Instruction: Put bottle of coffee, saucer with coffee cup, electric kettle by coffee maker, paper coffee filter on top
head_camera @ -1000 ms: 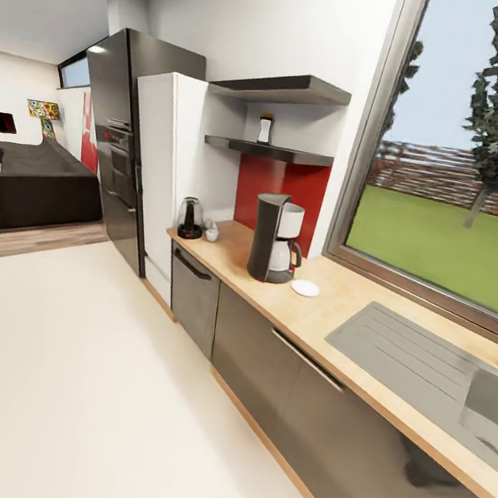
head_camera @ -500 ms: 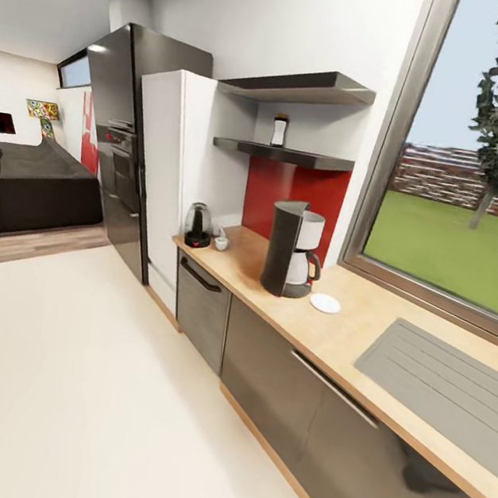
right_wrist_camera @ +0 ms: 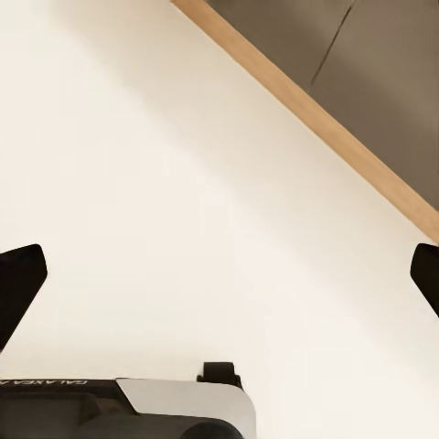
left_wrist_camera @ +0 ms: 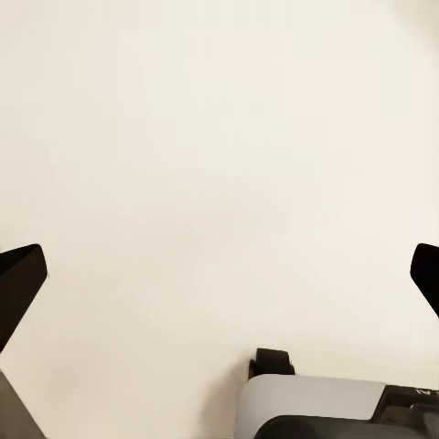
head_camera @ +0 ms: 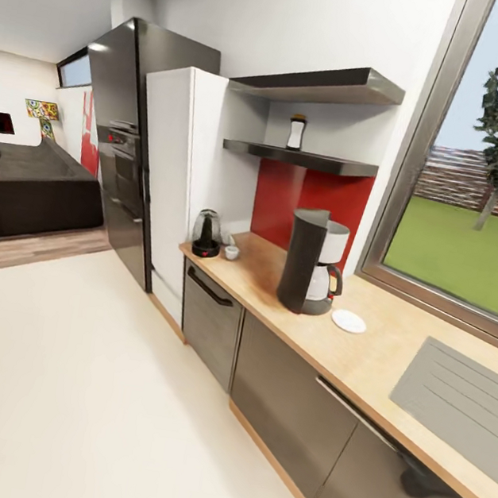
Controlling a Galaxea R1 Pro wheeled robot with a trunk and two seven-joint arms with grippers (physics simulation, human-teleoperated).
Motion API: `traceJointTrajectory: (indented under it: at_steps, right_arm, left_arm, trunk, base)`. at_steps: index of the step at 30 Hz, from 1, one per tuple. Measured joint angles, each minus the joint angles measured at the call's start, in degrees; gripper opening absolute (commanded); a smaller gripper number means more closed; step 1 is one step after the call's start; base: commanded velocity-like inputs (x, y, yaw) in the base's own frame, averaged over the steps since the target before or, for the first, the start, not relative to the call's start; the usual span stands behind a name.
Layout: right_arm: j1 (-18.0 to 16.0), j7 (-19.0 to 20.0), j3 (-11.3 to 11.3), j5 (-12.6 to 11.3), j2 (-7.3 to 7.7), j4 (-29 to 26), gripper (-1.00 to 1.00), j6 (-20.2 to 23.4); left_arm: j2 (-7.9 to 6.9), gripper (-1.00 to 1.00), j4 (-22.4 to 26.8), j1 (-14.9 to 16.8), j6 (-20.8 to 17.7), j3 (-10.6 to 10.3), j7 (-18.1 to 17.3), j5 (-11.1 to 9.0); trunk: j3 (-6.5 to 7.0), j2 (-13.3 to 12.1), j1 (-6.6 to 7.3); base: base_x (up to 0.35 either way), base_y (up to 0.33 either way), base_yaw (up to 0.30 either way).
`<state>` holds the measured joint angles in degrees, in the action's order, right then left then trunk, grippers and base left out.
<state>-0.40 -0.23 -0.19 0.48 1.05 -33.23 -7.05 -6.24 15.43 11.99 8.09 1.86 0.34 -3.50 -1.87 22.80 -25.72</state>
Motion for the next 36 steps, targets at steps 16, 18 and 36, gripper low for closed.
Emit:
traceJointTrajectory:
  at_steps: [16, 18, 36]
  right_arm:
    - [0.0, 0.04, 0.02, 0.0, 0.0, 0.0, 1.0, 0.0]
    - [0.0, 0.01, 0.03, 0.0, 0.0, 0.0, 1.0, 0.0]
    - [0.0, 0.07, 0.03, 0.0, 0.0, 0.0, 1.0, -0.01]
  left_arm:
    - [0.0, 1.0, 0.0, 0.0, 0.0, 0.0, 0.0, 0.0]
    - [0.0, 1.0, 0.0, 0.0, 0.0, 0.0, 0.0, 0.0]
    - [0.0, 1.0, -0.01, 0.01, 0.0, -0.01, 0.0, 0.0]
  trunk:
    - [0.0, 0.0, 0.0]
    - [0.0, 0.0, 0.0]
    - [0.0, 0.0, 0.0]
  base:
    - [0.293, 0.222, 0.0]
    - [0.293, 0.222, 0.0]
    - [0.293, 0.222, -0.047]
